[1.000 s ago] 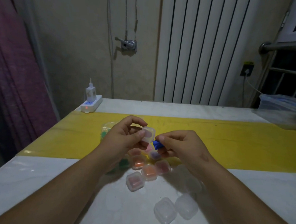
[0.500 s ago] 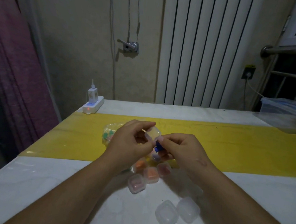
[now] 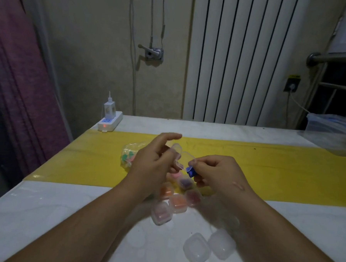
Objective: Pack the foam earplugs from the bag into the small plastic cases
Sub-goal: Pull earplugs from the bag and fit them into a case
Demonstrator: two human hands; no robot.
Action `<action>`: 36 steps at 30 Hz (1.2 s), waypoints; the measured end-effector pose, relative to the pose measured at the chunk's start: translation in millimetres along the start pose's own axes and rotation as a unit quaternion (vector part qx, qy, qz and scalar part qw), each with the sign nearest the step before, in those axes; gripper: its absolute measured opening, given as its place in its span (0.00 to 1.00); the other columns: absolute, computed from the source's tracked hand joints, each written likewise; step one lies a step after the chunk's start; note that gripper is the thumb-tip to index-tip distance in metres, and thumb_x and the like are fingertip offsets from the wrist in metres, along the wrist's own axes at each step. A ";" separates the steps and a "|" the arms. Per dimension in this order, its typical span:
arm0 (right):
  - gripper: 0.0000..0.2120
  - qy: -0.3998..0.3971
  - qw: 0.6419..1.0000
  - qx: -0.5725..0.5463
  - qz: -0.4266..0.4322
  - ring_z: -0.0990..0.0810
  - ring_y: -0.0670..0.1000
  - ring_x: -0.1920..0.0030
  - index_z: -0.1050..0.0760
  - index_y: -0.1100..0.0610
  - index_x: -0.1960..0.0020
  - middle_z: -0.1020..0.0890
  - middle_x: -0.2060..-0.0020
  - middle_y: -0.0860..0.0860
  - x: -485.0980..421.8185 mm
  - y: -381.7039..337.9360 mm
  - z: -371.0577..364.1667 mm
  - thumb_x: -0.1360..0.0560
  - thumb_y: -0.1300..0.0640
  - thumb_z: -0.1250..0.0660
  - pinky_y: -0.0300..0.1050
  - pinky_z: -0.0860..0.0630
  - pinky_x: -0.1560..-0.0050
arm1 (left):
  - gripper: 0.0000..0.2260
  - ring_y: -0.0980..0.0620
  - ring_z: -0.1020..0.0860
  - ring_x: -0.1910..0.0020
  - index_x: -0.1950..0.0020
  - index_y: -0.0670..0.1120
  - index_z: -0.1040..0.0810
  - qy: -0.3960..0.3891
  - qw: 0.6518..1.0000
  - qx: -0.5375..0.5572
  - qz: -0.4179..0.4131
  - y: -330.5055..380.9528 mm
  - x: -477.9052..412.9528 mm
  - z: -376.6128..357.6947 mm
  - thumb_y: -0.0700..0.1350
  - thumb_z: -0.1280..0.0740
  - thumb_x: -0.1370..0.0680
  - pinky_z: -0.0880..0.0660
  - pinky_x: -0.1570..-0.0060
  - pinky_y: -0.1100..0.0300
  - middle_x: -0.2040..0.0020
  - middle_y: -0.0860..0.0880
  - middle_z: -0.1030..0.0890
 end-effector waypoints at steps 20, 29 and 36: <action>0.14 0.046 0.984 0.069 0.160 0.20 0.41 0.66 0.18 0.44 0.62 0.16 0.65 0.40 4.7 -28.2 1.2 0.29 0.64 0.26 0.34 0.26 0.62 | 0.16 0.51 0.18 0.55 0.48 0.52 0.17 -0.044 0.996 -0.055 0.045 -8.9 0.5 0.7 0.36 0.23 0.32 0.18 0.57 0.59 0.53 0.49 0.16; 0.10 0.043 0.972 0.147 0.180 0.27 0.38 0.72 0.20 0.43 0.59 0.23 0.72 0.42 8.2 -32.6 -4.3 0.27 0.59 0.27 0.27 0.34 0.72 | 0.16 0.59 0.18 0.60 0.47 0.50 0.17 -0.050 0.996 -0.003 0.072 -13.6 1.8 -1.8 0.36 0.23 0.32 0.19 0.60 0.63 0.53 0.51 0.17; 0.04 0.098 0.955 0.195 0.199 0.27 0.40 0.58 0.17 0.45 0.53 0.25 0.57 0.42 5.5 -27.1 -4.4 0.26 0.52 0.29 0.27 0.34 0.61 | 0.17 0.59 0.18 0.62 0.47 0.49 0.17 -0.044 0.994 0.034 0.091 -16.6 2.2 0.4 0.34 0.23 0.32 0.19 0.61 0.62 0.51 0.48 0.17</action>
Point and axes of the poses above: each hand's wrist, its own x-axis away from the middle knuckle, its own z-axis out of the back of the hand, y = z × x, the point moved 9 cm from there along -x, towards the middle knuckle
